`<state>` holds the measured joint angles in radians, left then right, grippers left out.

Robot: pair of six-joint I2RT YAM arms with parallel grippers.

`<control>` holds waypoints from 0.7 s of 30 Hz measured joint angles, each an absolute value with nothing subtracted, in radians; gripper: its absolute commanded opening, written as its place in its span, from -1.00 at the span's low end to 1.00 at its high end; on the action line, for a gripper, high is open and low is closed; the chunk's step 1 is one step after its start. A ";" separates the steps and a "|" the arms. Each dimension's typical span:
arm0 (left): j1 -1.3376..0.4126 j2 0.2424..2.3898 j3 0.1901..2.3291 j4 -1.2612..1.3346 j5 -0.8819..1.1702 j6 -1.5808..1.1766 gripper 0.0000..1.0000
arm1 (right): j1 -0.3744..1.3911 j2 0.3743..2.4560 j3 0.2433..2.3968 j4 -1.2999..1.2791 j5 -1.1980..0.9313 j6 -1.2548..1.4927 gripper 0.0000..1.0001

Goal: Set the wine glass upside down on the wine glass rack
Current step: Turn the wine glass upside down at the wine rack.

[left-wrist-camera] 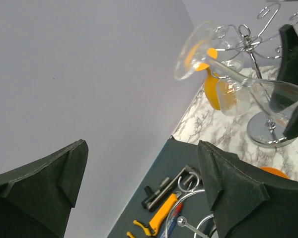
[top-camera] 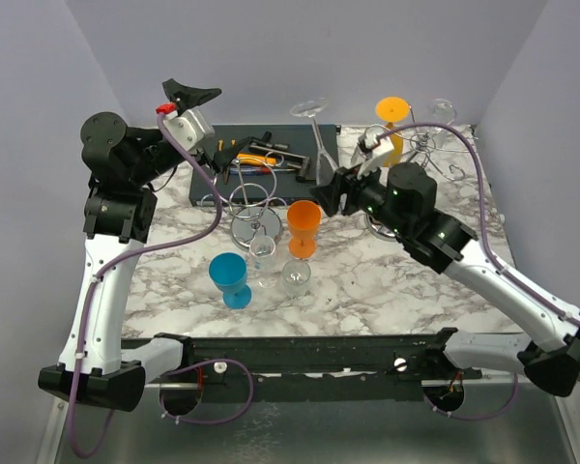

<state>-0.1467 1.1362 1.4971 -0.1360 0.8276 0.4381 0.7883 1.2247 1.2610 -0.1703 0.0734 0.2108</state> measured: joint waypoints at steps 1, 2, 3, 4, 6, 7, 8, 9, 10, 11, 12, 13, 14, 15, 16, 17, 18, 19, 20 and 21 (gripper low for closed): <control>-0.147 1.139 1.497 -0.132 0.823 0.409 0.97 | 0.788 1.184 1.215 -0.169 0.087 0.219 -0.99; -0.147 1.140 1.497 -0.128 0.821 0.393 0.97 | 0.788 1.144 1.176 -0.167 0.099 0.228 -0.99; -0.147 1.142 1.497 -0.126 0.820 0.377 0.97 | 0.788 1.105 1.142 -0.167 0.110 0.236 -0.99; -0.147 1.143 1.497 -0.122 0.818 0.362 0.97 | 0.788 1.068 1.114 -0.166 0.122 0.245 -0.99; -0.147 1.146 1.497 -0.118 0.818 0.339 0.97 | 0.788 1.000 1.072 -0.167 0.145 0.262 -0.99; -0.147 1.147 1.497 -0.115 0.817 0.330 0.98 | 0.788 0.972 1.056 -0.167 0.154 0.268 -0.99; -0.147 1.148 1.497 -0.113 0.817 0.322 0.97 | 0.788 0.944 1.041 -0.168 0.165 0.274 -0.99; -0.147 1.148 1.497 -0.113 0.817 0.316 0.97 | 0.788 0.923 1.026 -0.163 0.175 0.280 -0.99; -0.147 1.148 1.497 -0.112 0.817 0.312 0.97 | 0.788 0.897 1.005 -0.162 0.188 0.289 -0.99; -0.147 1.148 1.497 -0.112 0.817 0.309 0.97 | 0.788 0.874 0.979 -0.158 0.201 0.294 -0.99; -0.147 1.148 1.497 -0.110 0.817 0.305 0.98 | 0.788 0.853 0.951 -0.153 0.217 0.300 -0.99; -0.147 1.148 1.497 -0.109 0.817 0.302 0.97 | 0.788 0.836 0.920 -0.149 0.238 0.305 -0.99; -0.147 1.148 1.496 -0.107 0.817 0.298 0.97 | 0.788 0.824 0.891 -0.146 0.262 0.308 -0.99; -0.147 1.148 1.496 -0.106 0.817 0.295 0.97 | 0.788 0.819 0.863 -0.141 0.292 0.311 -0.99; -0.147 1.148 1.496 -0.104 0.818 0.293 0.97 | 0.788 0.821 0.835 -0.134 0.330 0.313 -0.99; -0.147 1.148 1.496 -0.103 0.818 0.291 0.97 | 0.788 0.828 0.811 -0.121 0.363 0.313 -0.99; -0.147 1.148 1.496 -0.101 0.818 0.290 0.97 | 0.788 0.836 0.787 -0.110 0.395 0.312 -0.99; -0.147 1.148 1.495 -0.100 0.818 0.289 0.98 | 0.788 0.842 0.762 -0.096 0.422 0.308 -0.99; -0.147 1.148 1.493 -0.098 0.818 0.288 0.97 | 0.788 0.843 0.735 -0.075 0.447 0.304 -0.99; -0.147 1.148 1.491 -0.097 0.818 0.288 0.97 | 0.788 0.842 0.711 -0.061 0.469 0.300 -0.99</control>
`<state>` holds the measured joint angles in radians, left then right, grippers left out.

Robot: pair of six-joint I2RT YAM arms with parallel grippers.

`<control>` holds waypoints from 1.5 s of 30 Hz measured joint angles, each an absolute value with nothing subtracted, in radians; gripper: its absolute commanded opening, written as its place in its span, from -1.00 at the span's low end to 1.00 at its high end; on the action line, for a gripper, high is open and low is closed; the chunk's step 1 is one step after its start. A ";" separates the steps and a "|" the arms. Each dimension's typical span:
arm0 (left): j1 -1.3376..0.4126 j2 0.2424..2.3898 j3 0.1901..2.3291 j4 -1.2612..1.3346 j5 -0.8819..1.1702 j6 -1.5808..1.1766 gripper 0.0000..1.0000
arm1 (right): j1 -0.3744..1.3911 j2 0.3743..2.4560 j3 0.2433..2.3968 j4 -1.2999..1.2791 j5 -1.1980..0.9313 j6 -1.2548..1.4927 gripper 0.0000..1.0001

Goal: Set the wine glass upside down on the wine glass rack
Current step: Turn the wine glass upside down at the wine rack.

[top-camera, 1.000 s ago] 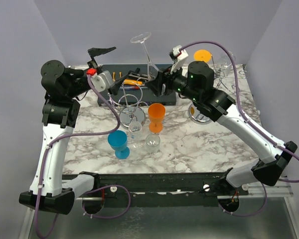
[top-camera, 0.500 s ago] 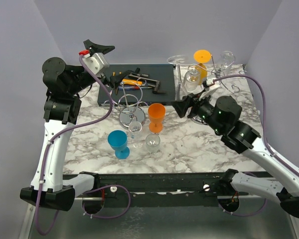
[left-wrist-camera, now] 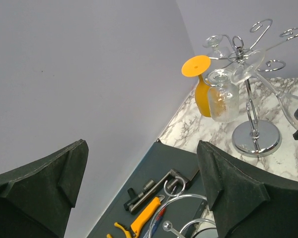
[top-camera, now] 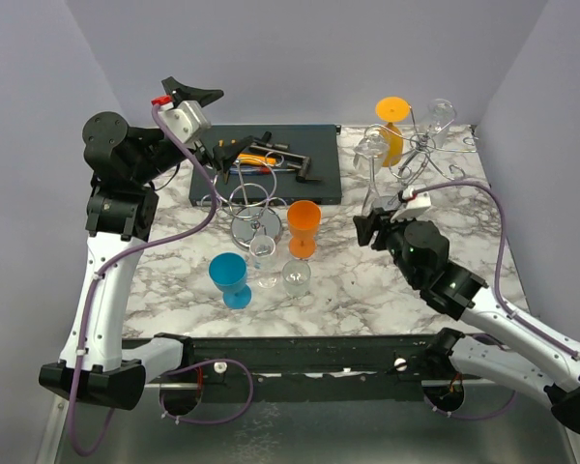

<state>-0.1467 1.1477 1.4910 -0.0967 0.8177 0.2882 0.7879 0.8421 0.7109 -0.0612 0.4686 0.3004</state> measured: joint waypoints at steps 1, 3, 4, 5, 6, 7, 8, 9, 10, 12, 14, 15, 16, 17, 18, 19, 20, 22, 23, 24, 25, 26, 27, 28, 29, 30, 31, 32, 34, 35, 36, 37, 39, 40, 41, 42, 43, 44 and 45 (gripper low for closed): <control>-0.147 1.148 1.488 -0.095 0.817 0.289 0.97 | 0.788 0.838 0.689 -0.044 0.487 0.296 -0.99; -0.147 1.147 1.478 -0.094 0.818 0.289 0.97 | 0.788 0.821 0.657 -0.014 0.513 0.294 -0.99; -0.147 1.146 1.470 -0.094 0.817 0.292 0.97 | 0.788 0.810 0.647 0.000 0.523 0.294 -0.99; -0.147 1.145 1.465 -0.094 0.818 0.293 0.97 | 0.788 0.800 0.641 0.010 0.534 0.294 -0.99; -0.147 1.144 1.460 -0.094 0.818 0.295 0.97 | 0.788 0.789 0.637 0.020 0.544 0.296 -0.99; -0.146 1.144 1.456 -0.094 0.818 0.296 0.97 | 0.788 0.780 0.635 0.030 0.554 0.299 -0.99; -0.147 1.143 1.451 -0.093 0.818 0.297 0.97 | 0.788 0.770 0.632 0.039 0.563 0.302 -0.99; -0.147 1.143 1.448 -0.093 0.818 0.297 0.97 | 0.788 0.760 0.627 0.047 0.572 0.307 -0.99; -0.147 1.141 1.442 -0.092 0.818 0.297 0.97 | 0.788 0.749 0.621 0.055 0.581 0.314 -0.99; -0.147 1.138 1.434 -0.091 0.820 0.297 0.97 | 0.788 0.734 0.607 0.059 0.602 0.325 -0.99; -0.147 1.135 1.425 -0.091 0.822 0.297 0.97 | 0.788 0.724 0.593 0.059 0.625 0.336 -0.99; -0.147 1.135 1.422 -0.091 0.822 0.297 0.97 | 0.788 0.720 0.585 0.059 0.638 0.341 -0.99; -0.147 1.134 1.420 -0.089 0.823 0.297 0.97 | 0.788 0.716 0.578 0.058 0.648 0.344 -0.99; -0.147 1.134 1.416 -0.088 0.824 0.297 0.97 | 0.788 0.712 0.572 0.058 0.659 0.347 -0.99; -0.147 1.133 1.414 -0.087 0.825 0.297 0.98 | 0.788 0.710 0.569 0.058 0.669 0.348 -0.99; -0.147 1.132 1.411 -0.084 0.827 0.296 0.97 | 0.785 0.709 0.567 0.058 0.678 0.349 -0.99; -0.147 1.131 1.409 -0.084 0.830 0.295 0.97 | 0.783 0.709 0.567 0.058 0.687 0.350 -0.99; -0.147 1.130 1.405 -0.080 0.836 0.292 0.97 | 0.775 0.709 0.567 0.058 0.702 0.351 -0.99; -0.147 1.128 1.402 -0.076 0.840 0.289 0.97 | 0.770 0.710 0.567 0.058 0.709 0.352 -0.99; -0.147 1.126 1.399 -0.075 0.843 0.287 0.98 | 0.763 0.713 0.567 0.059 0.717 0.353 -0.99; -0.147 1.124 1.396 -0.075 0.846 0.286 0.98 | 0.755 0.716 0.567 0.059 0.722 0.355 -0.99; -0.147 1.122 1.395 -0.073 0.846 0.284 0.97 | 0.742 0.721 0.567 0.059 0.723 0.356 -0.99; -0.147 1.119 1.393 -0.071 0.847 0.283 0.97 | 0.728 0.728 0.567 0.060 0.723 0.358 -0.99; -0.147 1.117 1.390 -0.069 0.847 0.281 0.97 | 0.712 0.736 0.566 0.062 0.723 0.360 -0.99; -0.147 1.114 1.387 -0.068 0.848 0.279 0.97 | 0.695 0.746 0.566 0.063 0.722 0.360 -0.99; -0.147 1.111 1.383 -0.067 0.848 0.278 0.97 | 0.678 0.754 0.565 0.064 0.720 0.362 -0.99; -0.147 1.108 1.379 -0.067 0.847 0.277 0.97 | 0.657 0.763 0.564 0.065 0.715 0.363 -0.99; -0.147 1.104 1.375 -0.067 0.848 0.277 0.97 | 0.646 0.767 0.563 0.067 0.711 0.365 -0.99; -0.147 1.099 1.368 -0.067 0.847 0.277 0.97 | 0.614 0.776 0.563 0.075 0.695 0.365 -0.99; -0.147 1.097 1.364 -0.067 0.848 0.277 0.97 | 0.604 0.781 0.563 0.083 0.689 0.364 -0.99; -0.147 1.093 1.360 -0.066 0.847 0.277 0.97 | 0.594 0.787 0.563 0.091 0.682 0.363 -0.99; -0.146 1.091 1.357 -0.066 0.847 0.277 0.97 | 0.590 0.792 0.563 0.096 0.676 0.360 -0.99; -0.147 1.086 1.349 -0.065 0.847 0.277 0.97 | 0.582 0.807 0.563 0.112 0.657 0.353 -0.99; -0.147 1.082 1.343 -0.064 0.847 0.277 0.97 | 0.579 0.814 0.563 0.117 0.648 0.349 -0.99; -0.147 1.081 1.340 -0.063 0.847 0.276 0.98 | 0.575 0.820 0.563 0.122 0.637 0.345 -0.99; -0.147 1.079 1.336 -0.062 0.847 0.276 0.97 | 0.573 0.825 0.563 0.129 0.628 0.342 -0.99; -0.147 1.077 1.332 -0.061 0.847 0.275 0.98 | 0.571 0.829 0.563 0.136 0.617 0.339 -0.99; -0.147 1.076 1.329 -0.061 0.847 0.273 0.98 | 0.567 0.833 0.563 0.144 0.607 0.337 -0.99; -0.146 1.074 1.327 -0.061 0.847 0.271 0.97 | 0.562 0.838 0.563 0.151 0.599 0.334 -0.99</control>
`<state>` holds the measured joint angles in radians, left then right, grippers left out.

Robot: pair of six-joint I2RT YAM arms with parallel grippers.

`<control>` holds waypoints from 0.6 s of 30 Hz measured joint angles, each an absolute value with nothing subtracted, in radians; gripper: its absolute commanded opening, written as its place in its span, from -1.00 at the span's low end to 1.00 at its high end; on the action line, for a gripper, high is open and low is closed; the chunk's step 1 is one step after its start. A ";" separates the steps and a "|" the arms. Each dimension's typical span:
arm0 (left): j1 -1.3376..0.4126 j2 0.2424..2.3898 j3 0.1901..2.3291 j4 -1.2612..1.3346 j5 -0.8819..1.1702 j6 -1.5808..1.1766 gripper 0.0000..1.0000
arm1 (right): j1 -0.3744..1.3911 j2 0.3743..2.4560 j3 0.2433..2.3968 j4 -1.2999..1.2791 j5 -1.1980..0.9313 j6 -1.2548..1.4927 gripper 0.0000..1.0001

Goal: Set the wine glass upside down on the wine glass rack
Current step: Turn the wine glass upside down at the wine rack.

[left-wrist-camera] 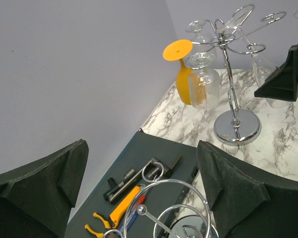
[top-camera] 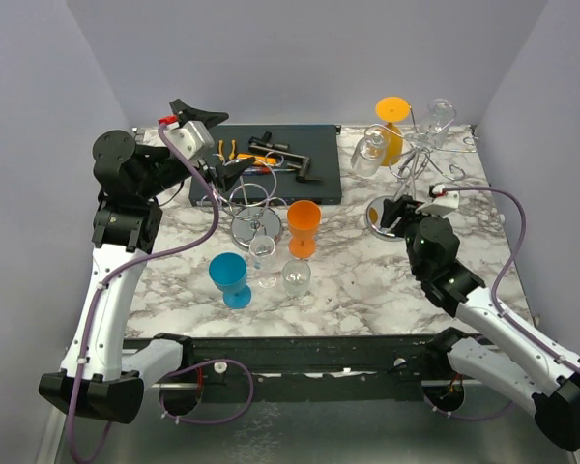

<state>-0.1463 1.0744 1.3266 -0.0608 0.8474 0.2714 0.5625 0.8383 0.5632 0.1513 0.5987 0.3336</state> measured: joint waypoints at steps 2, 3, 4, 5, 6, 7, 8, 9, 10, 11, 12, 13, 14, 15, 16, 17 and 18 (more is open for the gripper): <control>-0.147 1.073 1.325 -0.061 0.847 0.268 0.97 | 0.554 0.850 0.563 0.168 0.581 0.326 -0.99; -0.147 1.072 1.325 -0.061 0.847 0.266 0.97 | 0.550 0.857 0.563 0.176 0.573 0.321 -0.99; -0.147 1.070 1.325 -0.061 0.847 0.264 0.97 | 0.546 0.865 0.563 0.186 0.565 0.316 -0.99; -0.147 1.069 1.325 -0.061 0.847 0.262 0.97 | 0.542 0.874 0.563 0.194 0.555 0.313 -0.99; -0.147 1.067 1.325 -0.061 0.847 0.258 0.97 | 0.538 0.883 0.563 0.202 0.546 0.308 -0.99; -0.147 1.066 1.325 -0.060 0.847 0.255 0.97 | 0.535 0.892 0.563 0.210 0.536 0.305 -0.99; -0.147 1.064 1.325 -0.060 0.847 0.253 0.97 | 0.532 0.901 0.563 0.218 0.528 0.300 -0.99; -0.147 1.063 1.325 -0.060 0.847 0.250 0.98 | 0.530 0.911 0.563 0.224 0.518 0.295 -0.99; -0.147 1.061 1.325 -0.060 0.847 0.248 0.97 | 0.528 0.920 0.563 0.229 0.510 0.291 -0.99; -0.147 1.060 1.325 -0.060 0.847 0.247 0.97 | 0.527 0.928 0.563 0.234 0.503 0.287 -0.99; -0.147 1.059 1.325 -0.060 0.847 0.245 0.97 | 0.525 0.936 0.563 0.239 0.496 0.286 -0.99; -0.147 1.058 1.325 -0.060 0.847 0.245 0.97 | 0.523 0.941 0.563 0.245 0.487 0.283 -0.99; -0.147 1.057 1.325 -0.060 0.847 0.243 0.97 | 0.522 0.943 0.563 0.248 0.480 0.279 -0.99; -0.147 1.056 1.325 -0.060 0.847 0.243 0.97 | 0.522 0.943 0.563 0.252 0.473 0.276 -0.99; -0.147 1.056 1.325 -0.060 0.847 0.242 0.97 | 0.522 0.942 0.563 0.258 0.466 0.271 -0.99; -0.147 1.056 1.325 -0.060 0.847 0.241 0.97 | 0.522 0.942 0.563 0.267 0.457 0.267 -0.99; -0.147 1.056 1.325 -0.060 0.847 0.240 0.97 | 0.522 0.941 0.563 0.273 0.449 0.262 -0.99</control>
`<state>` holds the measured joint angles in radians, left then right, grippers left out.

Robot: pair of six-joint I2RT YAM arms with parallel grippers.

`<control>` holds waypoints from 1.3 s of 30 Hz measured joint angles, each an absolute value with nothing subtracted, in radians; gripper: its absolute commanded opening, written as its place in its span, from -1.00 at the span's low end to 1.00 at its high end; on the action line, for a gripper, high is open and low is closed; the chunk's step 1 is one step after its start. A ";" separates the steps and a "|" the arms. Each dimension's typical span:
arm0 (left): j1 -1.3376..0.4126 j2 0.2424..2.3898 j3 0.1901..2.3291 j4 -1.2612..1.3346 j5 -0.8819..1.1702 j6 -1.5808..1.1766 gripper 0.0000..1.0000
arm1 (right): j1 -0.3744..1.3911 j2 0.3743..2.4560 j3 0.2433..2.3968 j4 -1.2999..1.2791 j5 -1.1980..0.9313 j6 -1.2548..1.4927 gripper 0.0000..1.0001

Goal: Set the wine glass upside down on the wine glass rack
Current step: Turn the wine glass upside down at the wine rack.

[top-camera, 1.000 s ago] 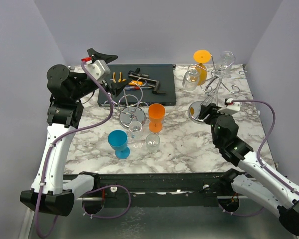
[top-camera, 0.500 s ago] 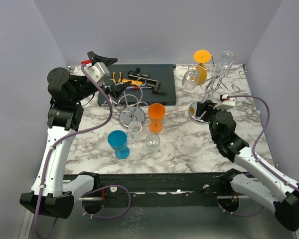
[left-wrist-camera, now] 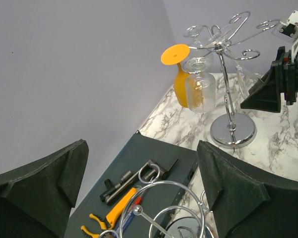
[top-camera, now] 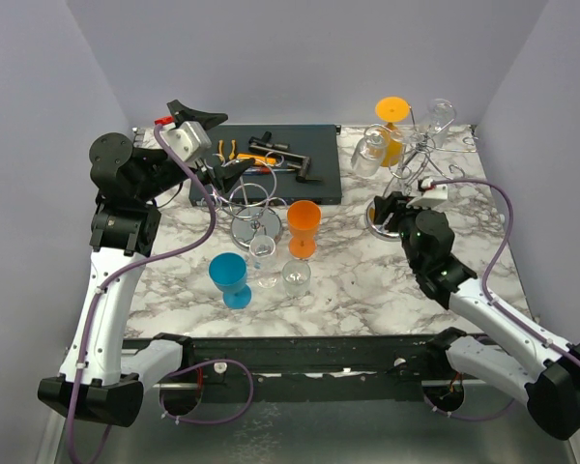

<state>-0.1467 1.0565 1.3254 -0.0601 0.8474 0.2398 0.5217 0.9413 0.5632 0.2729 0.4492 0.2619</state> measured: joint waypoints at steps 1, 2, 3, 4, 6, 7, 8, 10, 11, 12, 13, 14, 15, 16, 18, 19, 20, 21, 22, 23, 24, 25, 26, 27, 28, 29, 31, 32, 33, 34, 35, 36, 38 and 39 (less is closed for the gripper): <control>-0.147 1.056 1.325 -0.060 0.847 0.239 0.97 | 0.522 0.941 0.563 0.277 0.442 0.259 -0.99; -0.147 1.056 1.325 -0.060 0.847 0.236 0.97 | 0.522 0.939 0.563 0.281 0.432 0.253 -0.99; -0.147 1.056 1.325 -0.060 0.847 0.235 0.97 | 0.522 0.935 0.561 0.287 0.421 0.246 -0.99; -0.147 1.056 1.325 -0.060 0.847 0.233 0.98 | 0.522 0.934 0.560 0.289 0.418 0.244 -0.99; -0.147 1.056 1.325 -0.060 0.847 0.229 0.97 | 0.522 0.928 0.556 0.293 0.400 0.233 -0.99; -0.147 1.056 1.325 -0.060 0.847 0.227 0.97 | 0.522 0.925 0.554 0.294 0.392 0.228 -0.99; -0.147 1.056 1.325 -0.060 0.847 0.224 0.97 | 0.522 0.924 0.552 0.296 0.382 0.223 -0.99; -0.147 1.056 1.325 -0.060 0.847 0.221 0.97 | 0.522 0.922 0.546 0.300 0.367 0.213 -0.99; -0.148 1.056 1.325 -0.060 0.847 0.220 0.97 | 0.521 0.922 0.544 0.303 0.360 0.208 -0.99; -0.149 1.056 1.325 -0.060 0.847 0.219 0.98 | 0.522 0.922 0.542 0.305 0.351 0.205 -0.99; -0.149 1.056 1.325 -0.060 0.847 0.217 0.98 | 0.522 0.922 0.540 0.305 0.344 0.202 -0.99; -0.150 1.056 1.326 -0.060 0.847 0.216 0.97 | 0.521 0.922 0.539 0.306 0.336 0.198 -0.99; -0.151 1.056 1.326 -0.060 0.847 0.215 0.98 | 0.521 0.922 0.538 0.307 0.325 0.192 -0.99; -0.151 1.056 1.326 -0.060 0.847 0.213 0.97 | 0.522 0.922 0.537 0.307 0.317 0.188 -0.99; -0.151 1.057 1.327 -0.060 0.847 0.211 0.97 | 0.521 0.921 0.537 0.310 0.302 0.181 -0.99; -0.151 1.056 1.328 -0.060 0.847 0.210 0.97 | 0.521 0.920 0.535 0.313 0.296 0.178 -0.99; -0.151 1.056 1.328 -0.060 0.847 0.209 0.97 | 0.521 0.916 0.532 0.314 0.289 0.176 -0.99; -0.151 1.057 1.328 -0.060 0.847 0.208 0.97 | 0.521 0.908 0.526 0.315 0.282 0.173 -0.99; -0.151 1.057 1.328 -0.060 0.847 0.207 0.98 | 0.521 0.897 0.517 0.318 0.275 0.170 -0.99; -0.152 1.057 1.328 -0.060 0.847 0.206 0.97 | 0.521 0.883 0.506 0.321 0.268 0.166 -0.99; -0.152 1.057 1.328 -0.060 0.847 0.206 0.97 | 0.521 0.869 0.495 0.322 0.262 0.163 -0.99; -0.153 1.057 1.328 -0.060 0.847 0.205 0.97 | 0.521 0.855 0.484 0.322 0.255 0.160 -0.99; -0.153 1.057 1.328 -0.060 0.847 0.205 0.97 | 0.521 0.840 0.474 0.322 0.251 0.159 -0.99; -0.153 1.057 1.328 -0.060 0.847 0.205 0.97 | 0.521 0.827 0.464 0.323 0.247 0.157 -0.99; -0.153 1.058 1.329 -0.060 0.847 0.205 0.97 | 0.521 0.813 0.455 0.326 0.245 0.157 -0.99; -0.153 1.058 1.330 -0.060 0.847 0.205 0.97 | 0.521 0.800 0.444 0.329 0.244 0.157 -0.99; -0.153 1.060 1.332 -0.060 0.847 0.205 0.97 | 0.521 0.775 0.427 0.331 0.245 0.160 -0.99; -0.153 1.060 1.332 -0.060 0.847 0.205 0.98 | 0.521 0.765 0.420 0.334 0.245 0.164 -0.99; -0.153 1.060 1.332 -0.060 0.847 0.205 0.97 | 0.521 0.757 0.414 0.336 0.246 0.168 -0.99; -0.153 1.060 1.332 -0.060 0.847 0.205 0.97 | 0.521 0.749 0.409 0.337 0.249 0.175 -0.99; -0.153 1.060 1.332 -0.060 0.847 0.205 0.97 | 0.521 0.743 0.404 0.339 0.253 0.184 -0.99; -0.153 1.060 1.332 -0.060 0.847 0.205 0.98 | 0.521 0.737 0.400 0.342 0.260 0.194 -0.99; -0.153 1.060 1.332 -0.060 0.847 0.206 0.98 | 0.521 0.728 0.389 0.345 0.275 0.216 -0.99; -0.154 1.060 1.332 -0.060 0.847 0.206 0.97 | 0.521 0.727 0.382 0.348 0.282 0.231 -0.99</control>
